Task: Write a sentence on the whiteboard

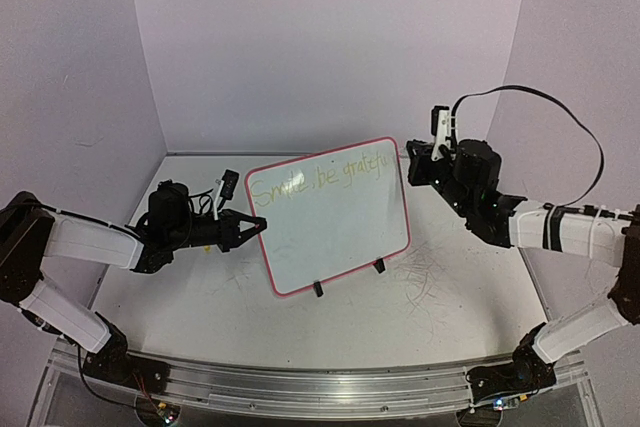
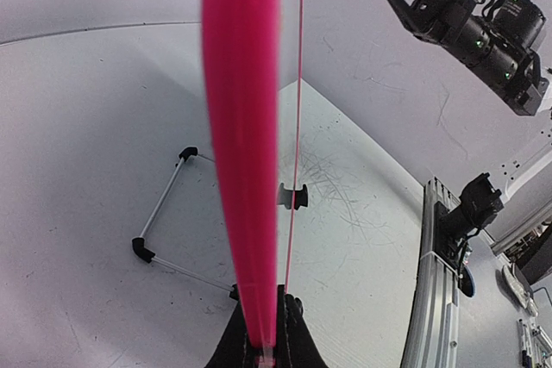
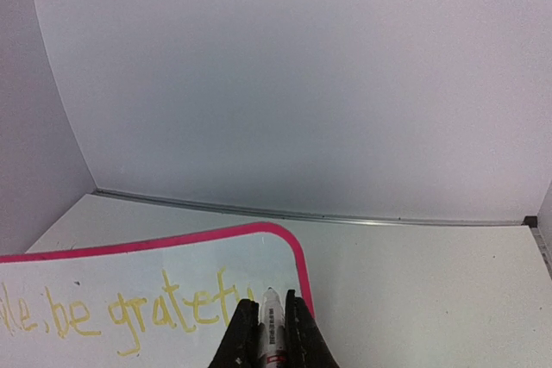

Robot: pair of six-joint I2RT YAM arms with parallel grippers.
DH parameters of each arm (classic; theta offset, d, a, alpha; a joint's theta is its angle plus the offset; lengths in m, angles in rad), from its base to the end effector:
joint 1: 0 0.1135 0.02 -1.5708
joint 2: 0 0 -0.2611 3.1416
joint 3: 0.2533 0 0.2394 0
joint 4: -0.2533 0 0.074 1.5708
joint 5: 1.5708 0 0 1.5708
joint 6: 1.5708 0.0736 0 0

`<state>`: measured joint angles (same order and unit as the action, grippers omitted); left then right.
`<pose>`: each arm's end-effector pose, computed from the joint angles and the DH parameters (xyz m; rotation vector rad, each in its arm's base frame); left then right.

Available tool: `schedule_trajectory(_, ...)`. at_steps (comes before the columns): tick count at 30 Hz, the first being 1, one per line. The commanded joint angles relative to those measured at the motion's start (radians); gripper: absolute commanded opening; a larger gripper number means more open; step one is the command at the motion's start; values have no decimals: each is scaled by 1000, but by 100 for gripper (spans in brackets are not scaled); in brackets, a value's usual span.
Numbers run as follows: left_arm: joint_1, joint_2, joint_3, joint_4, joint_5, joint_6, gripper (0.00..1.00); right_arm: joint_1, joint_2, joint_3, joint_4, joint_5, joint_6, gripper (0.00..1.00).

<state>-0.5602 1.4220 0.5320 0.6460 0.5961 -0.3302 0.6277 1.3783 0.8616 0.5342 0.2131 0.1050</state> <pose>0.2362 -0.1969 0.1968 0.6634 1.8137 -1.1526 0.2901 0.1912 0.3100 -0.2389 1.5501 0.4127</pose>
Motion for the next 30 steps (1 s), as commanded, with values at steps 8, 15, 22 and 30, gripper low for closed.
schedule_trajectory(8,8,-21,5,-12,-42,68,0,-4,61,70,69,-84,-34,0)
schedule_trajectory(15,9,-19,4,-12,-42,69,0,-12,97,98,86,-69,-30,0)
schedule_trajectory(22,8,-33,2,-11,-43,69,0,-15,110,115,86,-54,-31,0)
schedule_trajectory(30,8,-40,-3,-11,-44,69,0,-16,130,100,85,-38,-19,0)
